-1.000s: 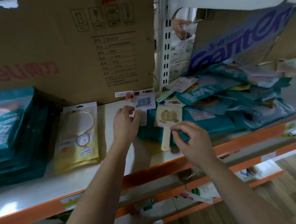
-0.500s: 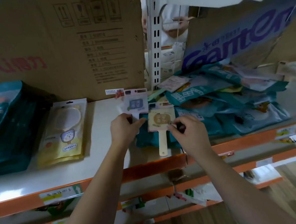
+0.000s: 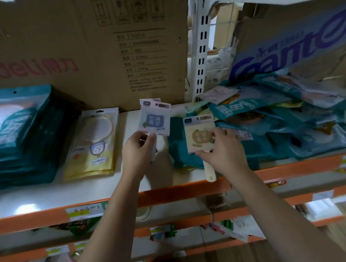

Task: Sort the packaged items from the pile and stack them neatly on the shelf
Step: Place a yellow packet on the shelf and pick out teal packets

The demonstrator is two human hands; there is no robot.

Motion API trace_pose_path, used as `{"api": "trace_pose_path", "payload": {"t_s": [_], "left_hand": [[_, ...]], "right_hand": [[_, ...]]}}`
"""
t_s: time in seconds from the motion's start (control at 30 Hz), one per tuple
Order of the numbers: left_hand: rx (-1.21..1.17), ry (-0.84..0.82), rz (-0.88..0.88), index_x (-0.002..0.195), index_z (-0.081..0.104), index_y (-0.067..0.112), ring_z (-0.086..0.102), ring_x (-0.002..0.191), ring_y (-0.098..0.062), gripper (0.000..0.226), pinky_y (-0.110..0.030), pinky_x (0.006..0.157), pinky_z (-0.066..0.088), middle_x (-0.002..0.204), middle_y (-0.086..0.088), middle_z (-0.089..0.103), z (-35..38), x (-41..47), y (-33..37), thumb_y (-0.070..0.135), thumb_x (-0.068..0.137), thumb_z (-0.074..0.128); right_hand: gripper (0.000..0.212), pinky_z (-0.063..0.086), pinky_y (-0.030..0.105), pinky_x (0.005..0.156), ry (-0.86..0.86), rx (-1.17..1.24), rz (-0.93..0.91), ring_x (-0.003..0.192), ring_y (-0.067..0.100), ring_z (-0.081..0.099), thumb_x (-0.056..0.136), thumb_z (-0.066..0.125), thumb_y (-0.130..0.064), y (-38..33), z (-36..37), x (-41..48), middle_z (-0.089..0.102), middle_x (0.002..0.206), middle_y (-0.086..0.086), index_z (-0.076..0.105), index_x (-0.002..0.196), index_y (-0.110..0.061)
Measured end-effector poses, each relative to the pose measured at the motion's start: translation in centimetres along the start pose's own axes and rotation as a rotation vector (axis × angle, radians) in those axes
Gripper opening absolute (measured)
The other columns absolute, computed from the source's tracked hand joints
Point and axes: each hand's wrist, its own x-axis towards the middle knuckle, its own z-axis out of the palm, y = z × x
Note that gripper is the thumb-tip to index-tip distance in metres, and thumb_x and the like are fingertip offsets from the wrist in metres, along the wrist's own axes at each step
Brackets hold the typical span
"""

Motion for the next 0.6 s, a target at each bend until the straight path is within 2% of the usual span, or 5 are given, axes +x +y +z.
{"api": "trace_pose_path", "payload": {"t_s": [0.17, 0.33, 0.43, 0.53, 0.6], "left_hand": [[0.115, 0.118, 0.009, 0.102, 0.064, 0.013, 0.064, 0.070, -0.014, 0.022, -0.033, 0.057, 0.054, 0.083, 0.000, 0.066, -1.9, 0.5, -1.3, 0.033, 0.097, 0.057], [0.378, 0.050, 0.007, 0.095, 0.061, 0.015, 0.055, 0.063, -0.004, 0.017, -0.021, 0.050, 0.038, 0.079, 0.003, 0.062, -2.0, 1.5, -2.0, 0.031, 0.099, 0.054], [0.516, 0.026, -0.007, 0.094, 0.065, 0.003, 0.057, 0.068, -0.018, 0.031, -0.027, 0.052, 0.038, 0.088, -0.010, 0.067, -1.8, 2.6, -2.4, 0.031, 0.100, 0.052], [0.628, 0.008, -0.025, 0.099, 0.064, 0.002, 0.056, 0.076, -0.024, 0.036, -0.031, 0.060, 0.040, 0.093, -0.014, 0.066, -1.8, 3.5, -2.5, 0.034, 0.101, 0.048], [0.706, -0.018, -0.005, 0.092, 0.061, 0.005, 0.056, 0.075, -0.026, 0.035, -0.032, 0.062, 0.041, 0.091, -0.015, 0.067, -1.9, 3.8, -2.3, 0.036, 0.101, 0.046]], "right_hand": [[0.068, 0.039, 0.036, 0.098, -0.006, 0.153, 0.054, 0.123, 0.028, 0.042, 0.072, 0.083, -0.035, -0.6, -0.3, -0.5, 0.048, 0.128, 0.012, 0.053, 0.129, -0.013], [0.063, 0.046, 0.033, 0.090, -0.014, 0.245, 0.109, 0.118, 0.023, 0.047, 0.067, 0.086, -0.032, -0.8, -0.4, -0.4, 0.055, 0.124, 0.006, 0.057, 0.121, -0.020], [0.057, 0.050, 0.032, 0.087, -0.024, 0.304, 0.132, 0.114, 0.020, 0.053, 0.066, 0.087, -0.027, -1.0, -0.8, -0.6, 0.053, 0.124, 0.004, 0.054, 0.112, -0.025], [0.055, 0.050, 0.029, 0.089, -0.010, 0.396, 0.161, 0.112, 0.019, 0.054, 0.066, 0.088, -0.024, -1.2, -1.1, -0.9, 0.050, 0.125, 0.004, 0.053, 0.108, -0.026], [0.049, 0.048, 0.028, 0.091, 0.019, 0.437, 0.155, 0.111, 0.019, 0.053, 0.071, 0.086, -0.022, -1.3, -1.3, -1.2, 0.049, 0.123, 0.003, 0.055, 0.108, -0.024]]}}
